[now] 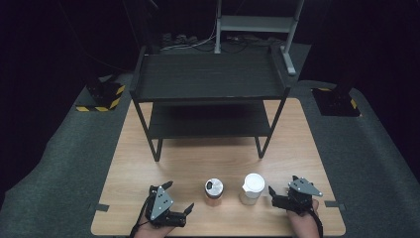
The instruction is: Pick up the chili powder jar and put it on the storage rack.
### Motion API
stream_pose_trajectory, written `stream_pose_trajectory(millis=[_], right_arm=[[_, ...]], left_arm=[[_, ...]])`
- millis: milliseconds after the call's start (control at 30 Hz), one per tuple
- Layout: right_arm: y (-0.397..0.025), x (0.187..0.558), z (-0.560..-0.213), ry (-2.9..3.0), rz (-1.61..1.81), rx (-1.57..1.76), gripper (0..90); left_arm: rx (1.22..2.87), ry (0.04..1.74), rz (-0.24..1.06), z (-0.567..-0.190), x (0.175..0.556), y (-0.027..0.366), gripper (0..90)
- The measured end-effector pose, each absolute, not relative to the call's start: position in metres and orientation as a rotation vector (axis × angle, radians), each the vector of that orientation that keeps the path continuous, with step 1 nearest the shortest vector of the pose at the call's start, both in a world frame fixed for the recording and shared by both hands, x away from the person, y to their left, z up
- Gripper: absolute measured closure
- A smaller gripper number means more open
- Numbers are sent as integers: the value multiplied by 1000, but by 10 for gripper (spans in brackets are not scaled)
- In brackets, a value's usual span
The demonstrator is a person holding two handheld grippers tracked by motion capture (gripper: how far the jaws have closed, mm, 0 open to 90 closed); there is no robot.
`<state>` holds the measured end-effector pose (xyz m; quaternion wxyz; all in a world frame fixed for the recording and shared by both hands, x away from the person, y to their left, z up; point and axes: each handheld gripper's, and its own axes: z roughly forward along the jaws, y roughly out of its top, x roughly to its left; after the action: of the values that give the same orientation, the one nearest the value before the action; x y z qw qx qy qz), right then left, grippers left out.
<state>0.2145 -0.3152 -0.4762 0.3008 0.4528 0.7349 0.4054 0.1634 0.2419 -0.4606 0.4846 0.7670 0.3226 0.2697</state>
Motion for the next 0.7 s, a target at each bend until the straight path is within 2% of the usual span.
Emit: stream_pose_trajectory(millis=[700], right_arm=[[-315, 215, -476, 1968, 1078, 1189, 2]], left_arm=[[1825, 705, 616, -448, 161, 225, 5]])
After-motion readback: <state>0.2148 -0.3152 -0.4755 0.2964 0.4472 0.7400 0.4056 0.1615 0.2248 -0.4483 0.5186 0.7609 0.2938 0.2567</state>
